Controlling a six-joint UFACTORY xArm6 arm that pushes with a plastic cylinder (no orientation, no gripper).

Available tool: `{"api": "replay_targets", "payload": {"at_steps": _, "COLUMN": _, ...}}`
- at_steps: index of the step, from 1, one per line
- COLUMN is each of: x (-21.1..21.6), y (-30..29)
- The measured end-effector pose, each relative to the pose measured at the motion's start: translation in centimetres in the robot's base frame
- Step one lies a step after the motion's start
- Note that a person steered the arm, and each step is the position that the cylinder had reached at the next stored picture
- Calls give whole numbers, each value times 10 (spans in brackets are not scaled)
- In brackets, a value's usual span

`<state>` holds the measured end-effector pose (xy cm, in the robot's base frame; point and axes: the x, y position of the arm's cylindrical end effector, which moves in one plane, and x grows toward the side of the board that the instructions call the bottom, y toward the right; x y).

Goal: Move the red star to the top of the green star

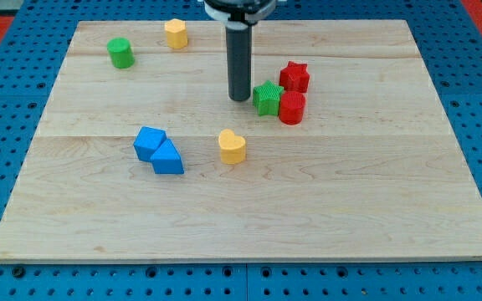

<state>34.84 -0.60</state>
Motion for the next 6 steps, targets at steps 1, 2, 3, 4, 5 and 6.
{"api": "replay_targets", "payload": {"at_steps": 1, "x": -35, "y": 31}}
{"api": "replay_targets", "payload": {"at_steps": 2, "x": -67, "y": 131}}
{"api": "replay_targets", "payload": {"at_steps": 3, "x": -22, "y": 140}}
{"api": "replay_targets", "payload": {"at_steps": 4, "x": -13, "y": 82}}
{"api": "replay_targets", "payload": {"at_steps": 5, "x": 38, "y": 39}}
{"api": "replay_targets", "payload": {"at_steps": 6, "x": 104, "y": 4}}
